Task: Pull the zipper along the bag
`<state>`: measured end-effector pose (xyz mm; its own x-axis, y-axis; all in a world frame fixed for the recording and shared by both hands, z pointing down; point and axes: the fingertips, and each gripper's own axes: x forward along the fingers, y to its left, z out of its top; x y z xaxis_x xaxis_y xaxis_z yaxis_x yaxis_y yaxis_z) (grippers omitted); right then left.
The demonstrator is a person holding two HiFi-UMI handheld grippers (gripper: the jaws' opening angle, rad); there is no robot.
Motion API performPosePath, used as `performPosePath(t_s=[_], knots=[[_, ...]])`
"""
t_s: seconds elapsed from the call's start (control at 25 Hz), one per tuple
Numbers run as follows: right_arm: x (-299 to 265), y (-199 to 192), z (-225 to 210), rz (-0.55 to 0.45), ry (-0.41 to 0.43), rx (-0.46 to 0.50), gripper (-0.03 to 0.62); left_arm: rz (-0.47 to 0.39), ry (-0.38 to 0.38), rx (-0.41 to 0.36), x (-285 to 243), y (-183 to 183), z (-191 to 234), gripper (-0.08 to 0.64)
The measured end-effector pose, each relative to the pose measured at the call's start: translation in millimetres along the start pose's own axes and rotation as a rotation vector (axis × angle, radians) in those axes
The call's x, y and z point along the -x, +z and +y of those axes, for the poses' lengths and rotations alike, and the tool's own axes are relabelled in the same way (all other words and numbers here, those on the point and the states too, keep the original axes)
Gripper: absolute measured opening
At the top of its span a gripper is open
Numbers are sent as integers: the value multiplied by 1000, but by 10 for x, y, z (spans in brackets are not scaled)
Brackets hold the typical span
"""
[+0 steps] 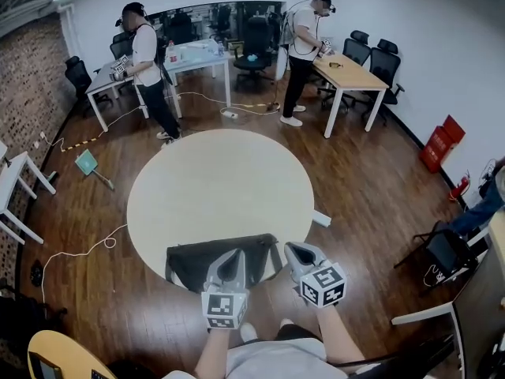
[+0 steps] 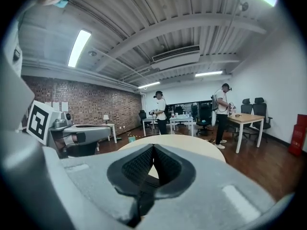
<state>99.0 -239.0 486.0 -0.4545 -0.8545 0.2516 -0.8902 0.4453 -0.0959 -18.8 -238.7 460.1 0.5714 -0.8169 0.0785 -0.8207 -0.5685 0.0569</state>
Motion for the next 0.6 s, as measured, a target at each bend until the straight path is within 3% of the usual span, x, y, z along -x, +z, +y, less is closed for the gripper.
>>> performPosePath(t_s=[0.28, 0.44, 0.6], knots=[[-455, 61, -598, 62, 31, 14, -9, 64, 20, -26, -517, -150, 108, 17], [-926, -335, -923, 243, 151, 41, -9, 168, 64, 2, -761, -446, 145, 17], [-1528, -1055, -1093, 505, 357, 96, -9, 270, 100, 30, -999, -807, 110, 17]])
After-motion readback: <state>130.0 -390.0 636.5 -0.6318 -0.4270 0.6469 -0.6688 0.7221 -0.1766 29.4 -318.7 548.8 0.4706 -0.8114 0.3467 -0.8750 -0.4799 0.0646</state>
